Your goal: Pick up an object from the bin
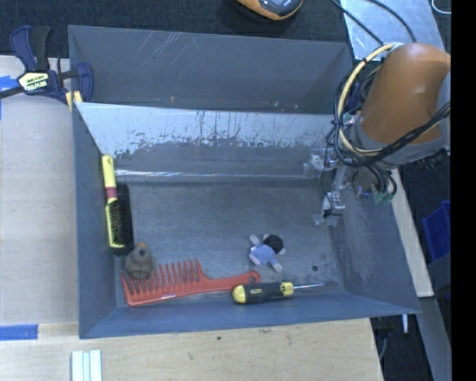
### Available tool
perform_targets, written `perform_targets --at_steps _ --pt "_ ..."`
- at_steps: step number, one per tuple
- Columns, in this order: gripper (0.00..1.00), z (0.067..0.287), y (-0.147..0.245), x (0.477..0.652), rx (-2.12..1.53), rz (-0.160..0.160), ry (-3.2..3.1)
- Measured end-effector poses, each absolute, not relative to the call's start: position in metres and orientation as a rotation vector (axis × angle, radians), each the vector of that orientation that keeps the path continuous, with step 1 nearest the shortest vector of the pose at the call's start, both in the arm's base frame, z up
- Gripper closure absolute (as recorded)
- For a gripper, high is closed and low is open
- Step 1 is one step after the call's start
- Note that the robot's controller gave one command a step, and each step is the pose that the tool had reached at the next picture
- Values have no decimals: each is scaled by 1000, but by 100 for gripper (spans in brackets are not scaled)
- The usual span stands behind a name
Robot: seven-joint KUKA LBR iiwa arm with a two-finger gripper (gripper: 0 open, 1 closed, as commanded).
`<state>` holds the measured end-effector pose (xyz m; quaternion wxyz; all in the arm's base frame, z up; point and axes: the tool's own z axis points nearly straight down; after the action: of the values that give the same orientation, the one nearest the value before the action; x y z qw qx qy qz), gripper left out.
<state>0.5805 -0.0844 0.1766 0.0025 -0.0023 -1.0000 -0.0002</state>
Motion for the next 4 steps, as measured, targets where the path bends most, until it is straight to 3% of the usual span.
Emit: perform_targets --at_steps 1,2,3,4 --pt "0 182 -84 582 -2 1 -3146" --pt "0 102 -48 564 426 0 -3114" --pt "0 145 -35 552 459 3 -3120" --pt "0 101 -4 550 429 -1 -3115"
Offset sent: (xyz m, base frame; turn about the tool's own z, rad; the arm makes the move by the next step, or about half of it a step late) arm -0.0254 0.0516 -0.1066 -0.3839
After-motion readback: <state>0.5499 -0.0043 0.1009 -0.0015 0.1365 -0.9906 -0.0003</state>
